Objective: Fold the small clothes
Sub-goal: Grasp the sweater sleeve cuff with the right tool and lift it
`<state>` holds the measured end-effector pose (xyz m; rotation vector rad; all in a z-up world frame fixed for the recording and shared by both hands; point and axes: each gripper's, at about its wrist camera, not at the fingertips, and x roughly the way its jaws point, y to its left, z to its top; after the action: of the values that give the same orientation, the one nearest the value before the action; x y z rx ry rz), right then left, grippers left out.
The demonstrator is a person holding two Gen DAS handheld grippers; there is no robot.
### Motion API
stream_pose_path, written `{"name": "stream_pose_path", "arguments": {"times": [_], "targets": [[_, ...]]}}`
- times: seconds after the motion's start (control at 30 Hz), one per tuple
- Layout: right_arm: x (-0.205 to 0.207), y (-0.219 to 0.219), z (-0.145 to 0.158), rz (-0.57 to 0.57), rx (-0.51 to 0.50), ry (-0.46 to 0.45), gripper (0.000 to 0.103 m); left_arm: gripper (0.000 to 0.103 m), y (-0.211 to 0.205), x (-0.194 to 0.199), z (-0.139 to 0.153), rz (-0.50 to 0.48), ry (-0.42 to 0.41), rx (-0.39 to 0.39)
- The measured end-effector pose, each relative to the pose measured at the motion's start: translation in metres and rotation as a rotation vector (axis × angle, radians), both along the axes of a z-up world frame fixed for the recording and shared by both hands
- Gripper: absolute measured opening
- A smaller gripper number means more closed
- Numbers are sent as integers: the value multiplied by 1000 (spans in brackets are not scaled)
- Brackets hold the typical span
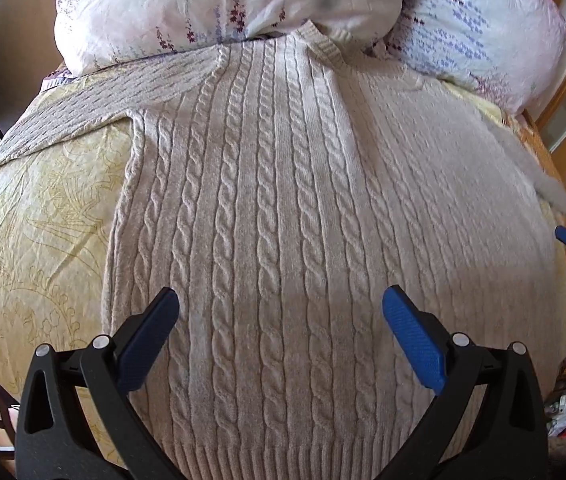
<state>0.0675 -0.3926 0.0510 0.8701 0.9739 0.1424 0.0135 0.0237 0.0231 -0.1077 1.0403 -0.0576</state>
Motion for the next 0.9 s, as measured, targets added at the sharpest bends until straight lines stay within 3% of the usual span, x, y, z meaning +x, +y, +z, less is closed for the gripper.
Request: {"name": "stream_pose_path", "arguments": {"times": [0.03,0.17,0.3,0.53,0.7,0.9], "targets": [[4,-22,-3,-65,48,2,86,101,3,0,4,7,-34,-31],[3,-101,-26,-335,185,2,61,101,8,8,19,28,-138,-111],[12,-143,-51,-476,207,30,56,101,2,18,29,50,-189,-97],[7,-169,-77,-599,249,73,47,101,-7,35,30,19,-189,-76],[1,-176,-83,-641,273,29,45,101,0,40,35,34,-221,-113],[0,-190,-92,-709,296,-21,33,101,8,49,34,61,-228,-144]]}}
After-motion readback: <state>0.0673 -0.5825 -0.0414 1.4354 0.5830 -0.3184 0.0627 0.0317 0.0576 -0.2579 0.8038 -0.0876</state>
